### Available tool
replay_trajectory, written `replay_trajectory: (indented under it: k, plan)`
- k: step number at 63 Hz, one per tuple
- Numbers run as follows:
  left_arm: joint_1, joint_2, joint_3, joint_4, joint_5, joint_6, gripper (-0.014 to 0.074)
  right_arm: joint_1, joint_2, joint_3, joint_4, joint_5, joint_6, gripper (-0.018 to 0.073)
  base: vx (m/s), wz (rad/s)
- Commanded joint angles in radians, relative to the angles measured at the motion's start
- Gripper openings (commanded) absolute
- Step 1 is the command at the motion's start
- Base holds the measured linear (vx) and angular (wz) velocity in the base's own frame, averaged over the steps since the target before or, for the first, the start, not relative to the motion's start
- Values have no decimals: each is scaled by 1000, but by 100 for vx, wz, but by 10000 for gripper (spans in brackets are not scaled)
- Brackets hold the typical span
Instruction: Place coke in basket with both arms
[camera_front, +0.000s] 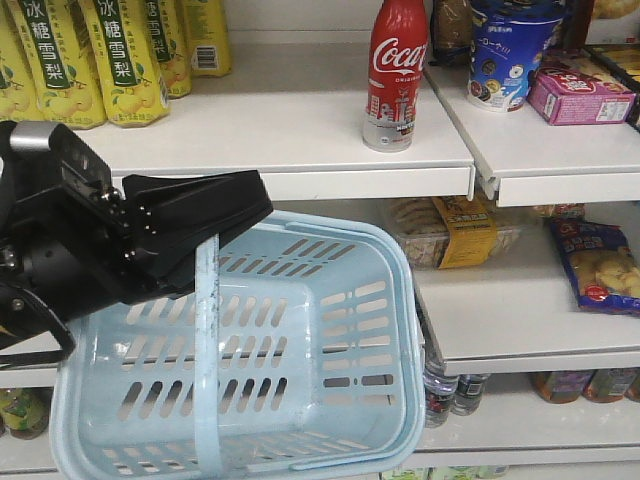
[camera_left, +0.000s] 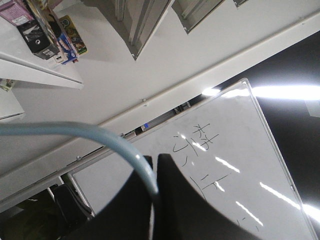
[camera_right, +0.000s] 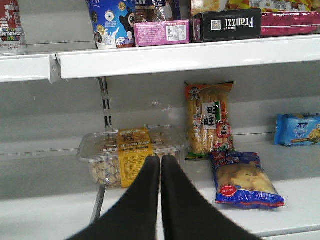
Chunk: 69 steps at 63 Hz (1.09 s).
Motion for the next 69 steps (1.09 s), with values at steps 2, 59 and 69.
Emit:
replay_trajectory:
  k: [2,59,69]
  plan:
    - [-6,-25,-27,-78,-213,8,-6,-9,-13,7,-4,-77,-7,-5,3,7]
    - [-6,-25,-27,-78,-213,8,-6,-9,-13,7,-4,-77,-7,-5,1,3]
    - [-6,-25,-27,-78,-213,8,-6,-9,-13,7,-4,-77,-7,-5,2,1]
